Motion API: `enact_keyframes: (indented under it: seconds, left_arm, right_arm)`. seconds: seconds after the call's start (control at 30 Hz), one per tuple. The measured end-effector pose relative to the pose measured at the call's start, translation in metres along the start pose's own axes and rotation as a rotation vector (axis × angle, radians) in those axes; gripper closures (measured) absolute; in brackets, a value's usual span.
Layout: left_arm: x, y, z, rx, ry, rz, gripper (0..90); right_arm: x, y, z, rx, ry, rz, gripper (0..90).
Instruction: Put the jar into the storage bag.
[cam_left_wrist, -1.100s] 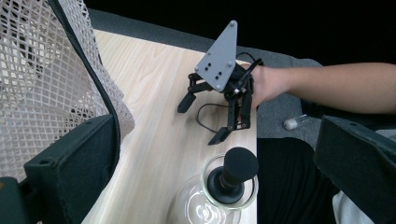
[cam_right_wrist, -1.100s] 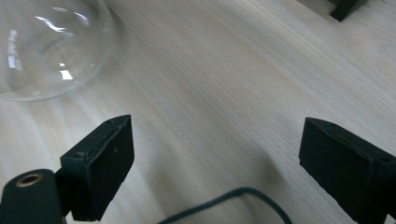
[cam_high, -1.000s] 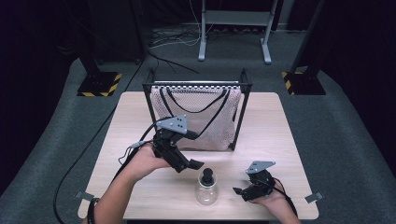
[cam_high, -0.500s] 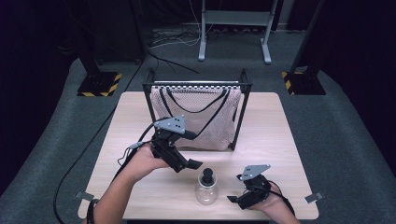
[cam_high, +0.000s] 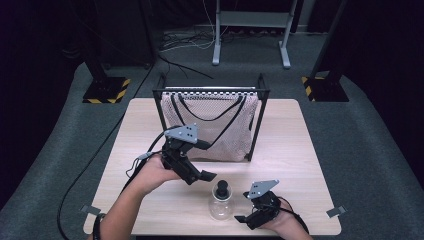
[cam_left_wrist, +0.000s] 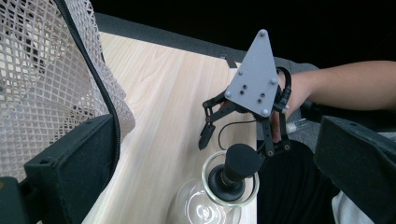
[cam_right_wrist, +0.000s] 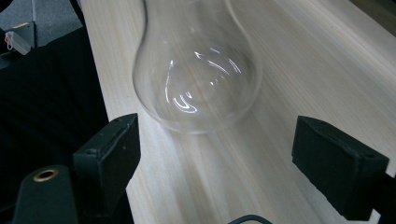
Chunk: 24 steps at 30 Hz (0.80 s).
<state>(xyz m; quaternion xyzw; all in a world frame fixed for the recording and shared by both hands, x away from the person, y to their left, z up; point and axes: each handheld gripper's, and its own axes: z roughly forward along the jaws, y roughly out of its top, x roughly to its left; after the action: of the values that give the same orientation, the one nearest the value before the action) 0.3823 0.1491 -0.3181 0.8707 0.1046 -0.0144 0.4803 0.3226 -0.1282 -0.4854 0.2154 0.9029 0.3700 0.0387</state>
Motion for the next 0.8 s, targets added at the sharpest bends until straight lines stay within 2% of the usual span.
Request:
enact_keyframes:
  seconds: [0.4, 0.8]
  left_arm:
    - [0.0, -0.001, 0.0, -0.007, 0.001, -0.001, 0.0]
    - [0.001, -0.003, 0.001, -0.014, 0.002, -0.003, 0.0]
  right_arm:
    - [0.003, 0.002, 0.009, -0.002, 0.004, -0.006, 16.2]
    - [0.006, 0.01, 0.015, -0.046, 0.022, -0.006, 17.3]
